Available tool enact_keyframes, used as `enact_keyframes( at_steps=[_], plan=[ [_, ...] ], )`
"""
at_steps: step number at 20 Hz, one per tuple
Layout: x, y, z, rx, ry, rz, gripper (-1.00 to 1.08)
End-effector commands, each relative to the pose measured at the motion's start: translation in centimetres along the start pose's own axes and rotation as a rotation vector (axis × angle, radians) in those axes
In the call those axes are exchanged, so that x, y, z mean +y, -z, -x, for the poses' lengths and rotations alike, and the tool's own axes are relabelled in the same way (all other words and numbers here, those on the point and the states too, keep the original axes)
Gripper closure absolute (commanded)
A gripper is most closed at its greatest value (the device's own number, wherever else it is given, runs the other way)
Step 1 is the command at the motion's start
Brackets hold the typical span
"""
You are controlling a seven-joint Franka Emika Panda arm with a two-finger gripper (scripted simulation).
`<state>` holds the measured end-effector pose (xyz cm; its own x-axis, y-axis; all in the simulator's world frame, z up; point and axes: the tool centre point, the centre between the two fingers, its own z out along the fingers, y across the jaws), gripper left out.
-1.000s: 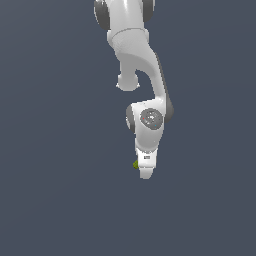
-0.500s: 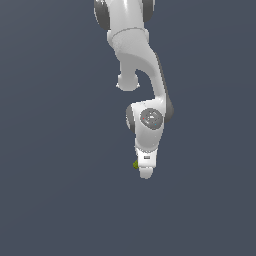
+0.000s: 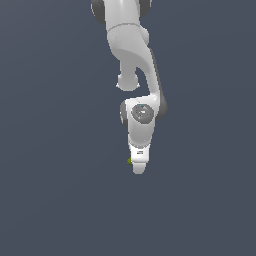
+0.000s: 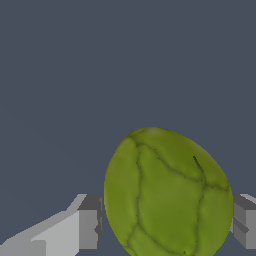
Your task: Pick up the object and move it to a goal position.
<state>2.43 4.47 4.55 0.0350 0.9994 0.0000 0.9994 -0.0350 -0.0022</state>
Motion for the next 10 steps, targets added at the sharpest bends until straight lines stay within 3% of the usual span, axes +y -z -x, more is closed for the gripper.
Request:
enact_keyframes(
  at_steps=[1,10],
  plan=[
    [-0.7,0.4,1.4,0.000,-0.001,0.002,1.08],
    [-5.3,2.0,9.0,-0.001,-0.002,0.002,1.08]
  ],
)
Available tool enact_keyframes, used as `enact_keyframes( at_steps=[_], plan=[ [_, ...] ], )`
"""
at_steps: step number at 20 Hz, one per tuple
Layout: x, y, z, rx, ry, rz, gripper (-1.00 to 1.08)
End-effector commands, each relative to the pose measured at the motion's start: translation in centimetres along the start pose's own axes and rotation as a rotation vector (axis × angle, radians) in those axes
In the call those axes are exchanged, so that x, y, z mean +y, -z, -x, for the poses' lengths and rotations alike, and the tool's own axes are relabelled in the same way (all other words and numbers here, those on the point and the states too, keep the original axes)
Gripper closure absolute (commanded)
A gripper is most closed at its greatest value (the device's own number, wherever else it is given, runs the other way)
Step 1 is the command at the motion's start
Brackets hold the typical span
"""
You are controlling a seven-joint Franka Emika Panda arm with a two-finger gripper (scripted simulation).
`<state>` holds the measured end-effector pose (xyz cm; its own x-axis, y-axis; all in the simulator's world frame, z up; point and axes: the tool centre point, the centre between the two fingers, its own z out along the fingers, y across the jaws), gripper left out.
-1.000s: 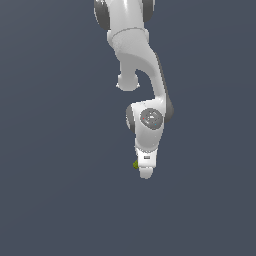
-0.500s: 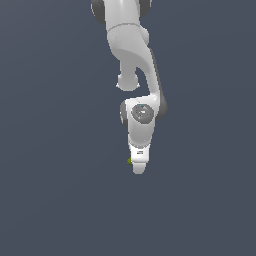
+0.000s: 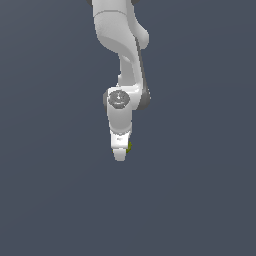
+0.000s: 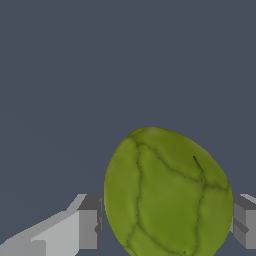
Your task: Pick up the object and move it to a goal position.
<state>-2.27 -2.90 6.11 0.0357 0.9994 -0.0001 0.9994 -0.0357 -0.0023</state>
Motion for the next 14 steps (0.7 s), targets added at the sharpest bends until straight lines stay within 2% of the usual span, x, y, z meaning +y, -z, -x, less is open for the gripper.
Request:
enact_keyframes(
  at_steps=[1,8,14],
  plan=[
    [-1.4,0.6,2.5,-0.001,-0.001,0.002,1.08],
    [-4.8,1.8,8.5,-0.001,-0.001,0.002,1.08],
    [-6.7,2.6,12.0,0.000,-0.001,0.002,1.08]
  ],
)
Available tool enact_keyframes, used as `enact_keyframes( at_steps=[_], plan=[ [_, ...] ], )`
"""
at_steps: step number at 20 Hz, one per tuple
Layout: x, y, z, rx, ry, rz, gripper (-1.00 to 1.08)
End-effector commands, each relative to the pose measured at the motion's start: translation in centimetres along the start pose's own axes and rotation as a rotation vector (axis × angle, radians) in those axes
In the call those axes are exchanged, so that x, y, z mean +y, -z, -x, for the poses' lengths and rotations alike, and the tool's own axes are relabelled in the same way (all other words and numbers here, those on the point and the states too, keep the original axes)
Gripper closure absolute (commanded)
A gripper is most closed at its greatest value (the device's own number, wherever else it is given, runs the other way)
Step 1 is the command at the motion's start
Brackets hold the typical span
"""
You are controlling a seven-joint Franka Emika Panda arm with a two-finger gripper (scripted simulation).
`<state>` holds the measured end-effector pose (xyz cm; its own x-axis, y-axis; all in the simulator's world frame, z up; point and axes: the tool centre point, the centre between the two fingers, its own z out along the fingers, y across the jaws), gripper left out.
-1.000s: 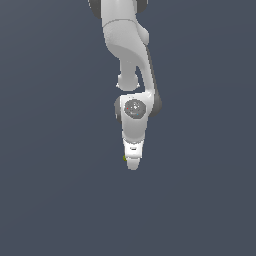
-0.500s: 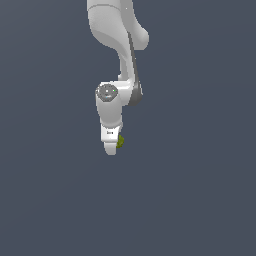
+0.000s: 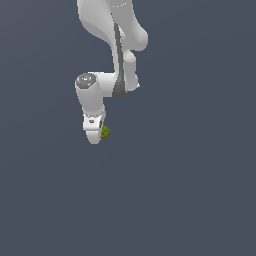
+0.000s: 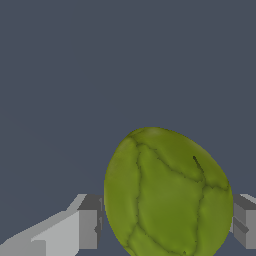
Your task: Pick up the object and move it to a goal position.
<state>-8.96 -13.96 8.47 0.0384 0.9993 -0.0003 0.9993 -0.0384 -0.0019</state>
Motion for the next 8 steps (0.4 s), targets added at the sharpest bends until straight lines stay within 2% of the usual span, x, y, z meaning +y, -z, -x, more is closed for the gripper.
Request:
enact_keyframes(
  at_steps=[1,8],
  plan=[
    [-0.6,0.3,1.1,0.000,0.002,0.002,1.08],
    [-1.0,0.6,2.3,0.000,0.002,0.002,1.08]
  ],
)
